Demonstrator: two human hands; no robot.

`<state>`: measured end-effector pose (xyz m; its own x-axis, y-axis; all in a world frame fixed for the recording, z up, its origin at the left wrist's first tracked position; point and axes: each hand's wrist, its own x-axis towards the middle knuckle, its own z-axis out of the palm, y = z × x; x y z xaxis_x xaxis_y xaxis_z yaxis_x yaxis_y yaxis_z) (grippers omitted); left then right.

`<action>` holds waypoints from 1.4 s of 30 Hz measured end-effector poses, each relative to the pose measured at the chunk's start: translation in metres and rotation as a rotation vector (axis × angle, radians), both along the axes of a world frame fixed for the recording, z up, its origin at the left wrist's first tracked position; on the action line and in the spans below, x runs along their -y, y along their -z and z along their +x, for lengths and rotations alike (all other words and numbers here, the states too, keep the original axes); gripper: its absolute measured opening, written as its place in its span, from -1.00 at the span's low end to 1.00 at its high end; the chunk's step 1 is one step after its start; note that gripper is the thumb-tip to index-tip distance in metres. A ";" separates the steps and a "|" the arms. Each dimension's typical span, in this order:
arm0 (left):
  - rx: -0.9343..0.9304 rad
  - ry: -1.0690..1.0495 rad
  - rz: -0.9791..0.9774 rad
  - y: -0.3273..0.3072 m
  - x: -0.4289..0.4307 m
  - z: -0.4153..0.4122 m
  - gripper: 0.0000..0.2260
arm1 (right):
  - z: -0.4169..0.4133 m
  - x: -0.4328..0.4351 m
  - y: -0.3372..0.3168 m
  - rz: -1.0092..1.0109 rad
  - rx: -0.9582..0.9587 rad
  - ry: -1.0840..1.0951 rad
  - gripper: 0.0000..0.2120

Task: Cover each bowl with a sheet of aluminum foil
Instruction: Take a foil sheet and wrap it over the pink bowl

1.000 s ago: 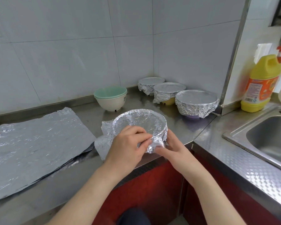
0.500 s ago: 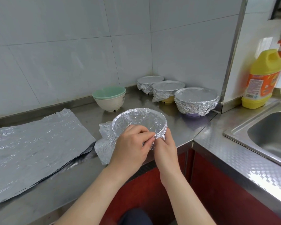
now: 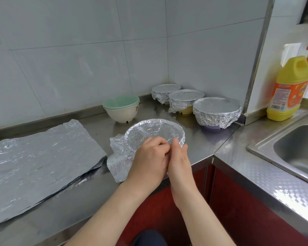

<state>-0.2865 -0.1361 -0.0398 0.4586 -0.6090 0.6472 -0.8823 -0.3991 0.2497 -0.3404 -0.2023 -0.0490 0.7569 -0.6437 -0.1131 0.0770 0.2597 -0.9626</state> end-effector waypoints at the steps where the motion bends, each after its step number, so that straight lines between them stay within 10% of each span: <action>1: 0.001 -0.002 0.002 0.000 0.000 0.001 -0.81 | 0.001 0.001 0.000 -0.030 -0.016 -0.004 -0.32; 16: -0.532 -0.296 0.189 -0.040 -0.008 0.069 -0.50 | 0.038 0.040 -0.014 0.075 -0.004 0.140 -0.45; 31: -0.492 -0.400 0.304 -0.026 -0.004 0.072 -0.43 | 0.048 0.045 -0.005 0.145 0.037 0.062 -0.41; 42: -0.376 0.105 0.139 -0.031 -0.048 0.024 -0.78 | -0.014 0.039 0.026 -0.251 0.347 -0.238 -0.63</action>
